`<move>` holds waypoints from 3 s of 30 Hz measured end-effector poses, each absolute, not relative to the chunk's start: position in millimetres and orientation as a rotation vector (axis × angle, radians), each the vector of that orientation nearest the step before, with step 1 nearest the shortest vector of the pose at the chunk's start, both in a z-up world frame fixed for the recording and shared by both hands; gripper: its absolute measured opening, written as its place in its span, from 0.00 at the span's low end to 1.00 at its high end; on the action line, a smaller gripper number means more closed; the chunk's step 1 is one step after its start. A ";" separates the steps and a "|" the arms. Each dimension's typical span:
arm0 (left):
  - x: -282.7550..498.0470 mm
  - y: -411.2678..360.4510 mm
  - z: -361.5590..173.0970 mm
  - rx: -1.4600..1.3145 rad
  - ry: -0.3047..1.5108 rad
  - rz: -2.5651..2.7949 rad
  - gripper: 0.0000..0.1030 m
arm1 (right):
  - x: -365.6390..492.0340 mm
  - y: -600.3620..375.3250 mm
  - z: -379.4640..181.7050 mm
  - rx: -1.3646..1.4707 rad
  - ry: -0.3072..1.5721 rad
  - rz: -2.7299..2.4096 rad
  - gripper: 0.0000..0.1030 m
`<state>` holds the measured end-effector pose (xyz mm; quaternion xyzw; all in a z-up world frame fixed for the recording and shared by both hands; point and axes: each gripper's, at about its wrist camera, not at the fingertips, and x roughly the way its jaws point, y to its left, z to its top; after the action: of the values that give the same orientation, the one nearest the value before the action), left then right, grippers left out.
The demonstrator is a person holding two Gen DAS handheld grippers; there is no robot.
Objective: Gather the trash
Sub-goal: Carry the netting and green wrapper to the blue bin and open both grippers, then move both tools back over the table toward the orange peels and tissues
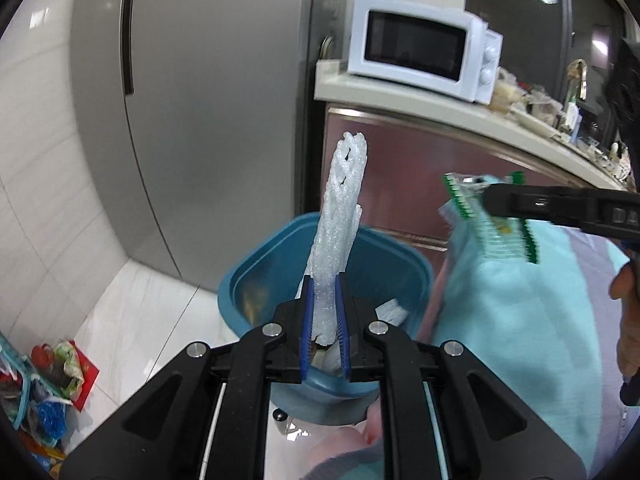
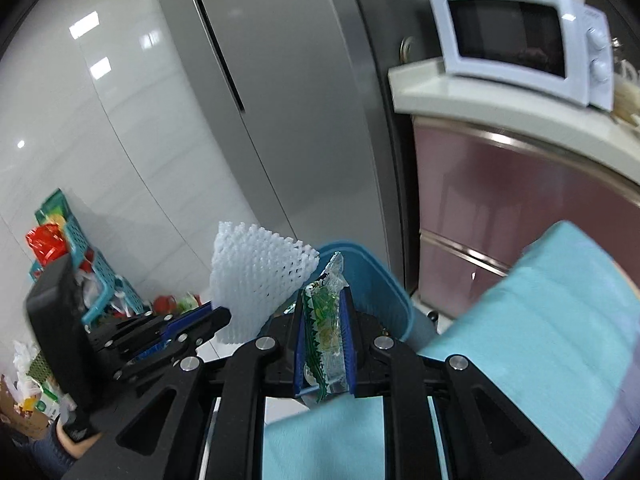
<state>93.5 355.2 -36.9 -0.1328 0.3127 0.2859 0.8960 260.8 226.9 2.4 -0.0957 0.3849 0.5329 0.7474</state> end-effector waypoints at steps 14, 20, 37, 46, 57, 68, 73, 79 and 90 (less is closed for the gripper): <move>123.1 385.3 -89.8 -0.313 0.741 0.616 0.13 | 272.3 292.6 -60.2 -0.300 1.008 1.113 0.17; 130.3 388.5 -97.4 -0.320 0.749 0.632 0.39 | 280.8 298.6 -74.9 -0.294 1.054 1.088 0.33; 112.4 369.1 -79.1 -0.266 0.701 0.673 0.76 | 287.6 271.2 -67.5 -0.154 1.035 1.106 0.52; 104.1 344.0 -50.5 -0.203 0.656 0.684 0.93 | 276.7 221.5 -35.8 -0.077 0.906 1.093 0.76; 93.8 297.4 -14.9 -0.154 0.610 0.638 0.94 | 252.0 153.5 4.3 -0.017 0.750 1.056 0.93; 54.7 213.6 21.9 -0.136 0.487 0.543 0.94 | 190.9 34.4 31.5 -0.007 0.560 0.946 0.93; 39.7 179.5 28.6 -0.126 0.442 0.512 0.95 | 165.8 -17.9 38.5 0.003 0.496 0.868 0.93; 32.8 138.1 31.0 -0.139 0.406 0.432 0.95 | 137.9 -67.9 38.1 0.001 0.426 0.768 0.93; 55.2 54.5 13.5 -0.080 0.428 0.231 0.94 | 95.0 -154.8 19.5 -0.020 0.361 0.518 0.93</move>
<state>55.2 54.5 13.5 -0.0398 0.2120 0.1145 0.9697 95.0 -154.8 19.5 -0.0096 0.1774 0.2546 0.9506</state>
